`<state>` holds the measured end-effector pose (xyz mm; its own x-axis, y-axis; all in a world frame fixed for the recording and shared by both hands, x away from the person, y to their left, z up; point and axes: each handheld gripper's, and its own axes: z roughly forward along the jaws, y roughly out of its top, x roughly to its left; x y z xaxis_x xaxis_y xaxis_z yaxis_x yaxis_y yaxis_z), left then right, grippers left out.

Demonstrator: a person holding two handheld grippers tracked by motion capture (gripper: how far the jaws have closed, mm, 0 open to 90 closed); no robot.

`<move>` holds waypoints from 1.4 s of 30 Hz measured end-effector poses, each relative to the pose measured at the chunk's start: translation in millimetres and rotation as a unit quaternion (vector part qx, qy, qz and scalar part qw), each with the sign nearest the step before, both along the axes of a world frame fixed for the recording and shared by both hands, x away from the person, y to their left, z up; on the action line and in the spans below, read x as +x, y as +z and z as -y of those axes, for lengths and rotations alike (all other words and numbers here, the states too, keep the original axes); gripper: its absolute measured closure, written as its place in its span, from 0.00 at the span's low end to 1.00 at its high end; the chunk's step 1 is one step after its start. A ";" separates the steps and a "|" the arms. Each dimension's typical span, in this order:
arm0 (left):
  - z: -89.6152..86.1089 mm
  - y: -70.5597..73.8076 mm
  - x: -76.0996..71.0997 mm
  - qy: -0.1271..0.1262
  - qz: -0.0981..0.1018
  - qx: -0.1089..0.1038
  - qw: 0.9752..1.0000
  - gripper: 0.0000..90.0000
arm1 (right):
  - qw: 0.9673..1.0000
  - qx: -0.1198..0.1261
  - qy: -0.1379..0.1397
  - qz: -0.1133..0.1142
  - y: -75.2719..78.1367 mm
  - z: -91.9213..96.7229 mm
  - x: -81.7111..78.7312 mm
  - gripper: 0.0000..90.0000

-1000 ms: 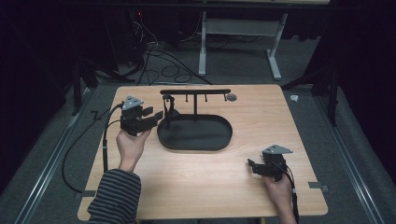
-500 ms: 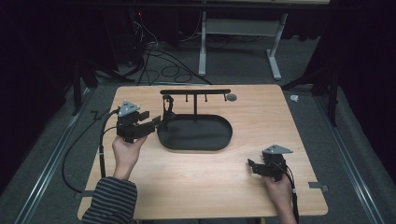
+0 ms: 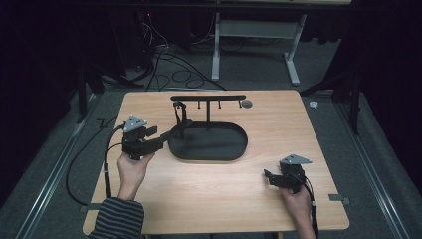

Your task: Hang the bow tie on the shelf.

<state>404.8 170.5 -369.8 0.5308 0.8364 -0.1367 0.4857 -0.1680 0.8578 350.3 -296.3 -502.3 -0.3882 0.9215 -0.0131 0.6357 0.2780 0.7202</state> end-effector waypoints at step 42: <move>2.4 -22.1 -26.9 0.003 -0.001 0.012 1.000 0.52 | 1.000 0.000 0.000 0.000 0.0 -0.1 -0.1 0.32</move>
<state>377.9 168.2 -392.0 0.5256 0.8426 -0.1172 0.4877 -0.1856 0.8530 350.2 -296.2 -502.3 -0.3885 0.9214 -0.0139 0.6355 0.2788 0.7200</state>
